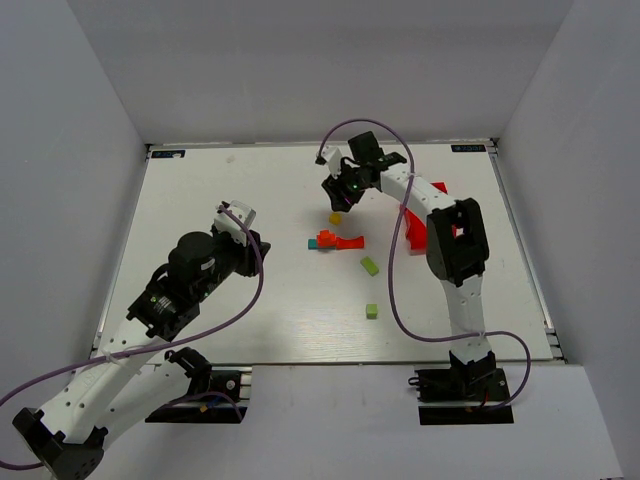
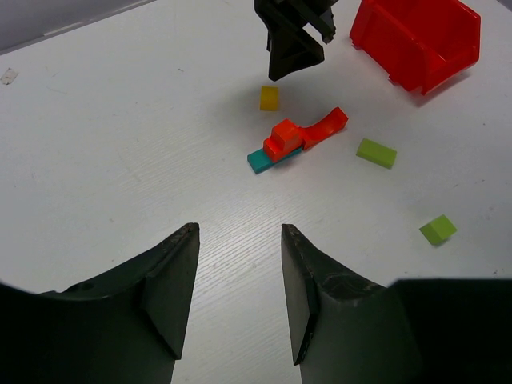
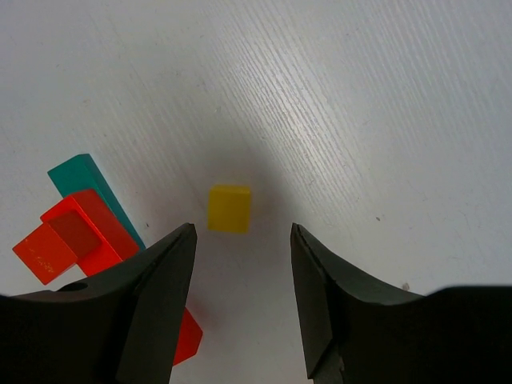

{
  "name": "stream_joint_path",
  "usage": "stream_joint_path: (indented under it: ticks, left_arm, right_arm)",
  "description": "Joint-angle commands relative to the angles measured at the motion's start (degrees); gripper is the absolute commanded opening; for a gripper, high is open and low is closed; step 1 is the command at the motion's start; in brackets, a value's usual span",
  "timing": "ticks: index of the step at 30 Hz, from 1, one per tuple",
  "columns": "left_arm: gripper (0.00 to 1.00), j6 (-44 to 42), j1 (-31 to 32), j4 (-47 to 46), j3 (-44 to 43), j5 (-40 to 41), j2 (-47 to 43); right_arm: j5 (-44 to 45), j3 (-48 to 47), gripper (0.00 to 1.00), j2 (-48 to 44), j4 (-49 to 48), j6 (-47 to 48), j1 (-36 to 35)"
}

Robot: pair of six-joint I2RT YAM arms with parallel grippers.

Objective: Build the wood block tower

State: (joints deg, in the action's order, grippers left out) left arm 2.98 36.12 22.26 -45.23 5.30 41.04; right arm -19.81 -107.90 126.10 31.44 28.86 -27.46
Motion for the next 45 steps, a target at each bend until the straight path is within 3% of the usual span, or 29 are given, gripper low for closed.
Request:
stream_joint_path:
  ticks: [1,38,43,45]
  left_arm:
    - [0.56,0.09,-0.26,-0.29,0.23,-0.73,-0.69]
    - [0.56,0.09,-0.26,-0.29,0.23,-0.73,-0.69]
    - [0.56,0.09,-0.26,-0.29,0.23,-0.73,-0.69]
    - [0.56,0.09,-0.26,-0.29,0.23,-0.21,-0.69]
  right_arm:
    - [-1.19,-2.06,0.57,1.07,0.90,-0.56,-0.13]
    - [2.41,-0.82,0.58,5.56,1.17,-0.47,-2.33]
    - [2.41,-1.09,0.55,5.64,1.60,-0.21,-2.33]
    - [2.50,-0.91,0.49,5.73,1.43,0.05,-2.33]
